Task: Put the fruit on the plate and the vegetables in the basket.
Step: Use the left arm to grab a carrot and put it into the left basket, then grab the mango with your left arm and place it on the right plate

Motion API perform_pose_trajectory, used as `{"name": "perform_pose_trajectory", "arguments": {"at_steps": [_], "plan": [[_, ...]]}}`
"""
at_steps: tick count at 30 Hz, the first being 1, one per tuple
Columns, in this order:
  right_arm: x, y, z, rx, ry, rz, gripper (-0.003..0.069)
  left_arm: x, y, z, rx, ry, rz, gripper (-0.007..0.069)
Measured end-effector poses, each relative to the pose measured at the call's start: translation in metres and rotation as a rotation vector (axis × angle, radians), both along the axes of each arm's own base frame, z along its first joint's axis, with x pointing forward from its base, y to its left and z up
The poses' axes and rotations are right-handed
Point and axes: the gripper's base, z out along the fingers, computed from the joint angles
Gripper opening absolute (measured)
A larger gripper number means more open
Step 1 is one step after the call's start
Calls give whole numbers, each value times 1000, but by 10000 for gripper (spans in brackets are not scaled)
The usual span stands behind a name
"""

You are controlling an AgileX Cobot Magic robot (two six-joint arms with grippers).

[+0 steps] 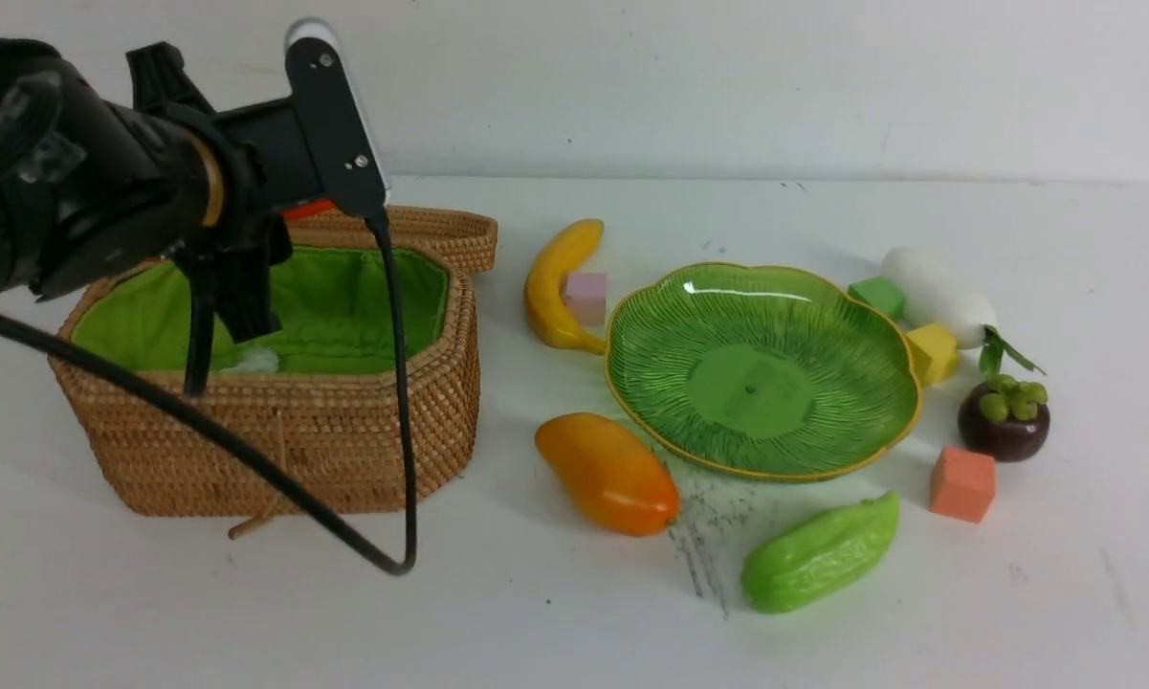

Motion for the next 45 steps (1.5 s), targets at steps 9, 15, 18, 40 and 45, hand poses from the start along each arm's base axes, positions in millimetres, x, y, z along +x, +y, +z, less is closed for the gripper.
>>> {"name": "perform_pose_trajectory", "arguments": {"at_steps": [9,15,18,40,45], "plan": [[7,-2,10,58,-104,-61,185,6,0,-11,-16,32,11,433],[9,-2,13,78,-135,-77,191,-1,1,-5,-82,50,48,598],[9,-2,13,80,-139,-80,191,-7,2,0,-148,70,80,602],[8,-6,5,36,-42,-118,202,-46,-154,-26,-402,787,176,20],[7,-6,2,16,-20,-113,203,-4,-154,-26,-250,792,-86,65]]}}
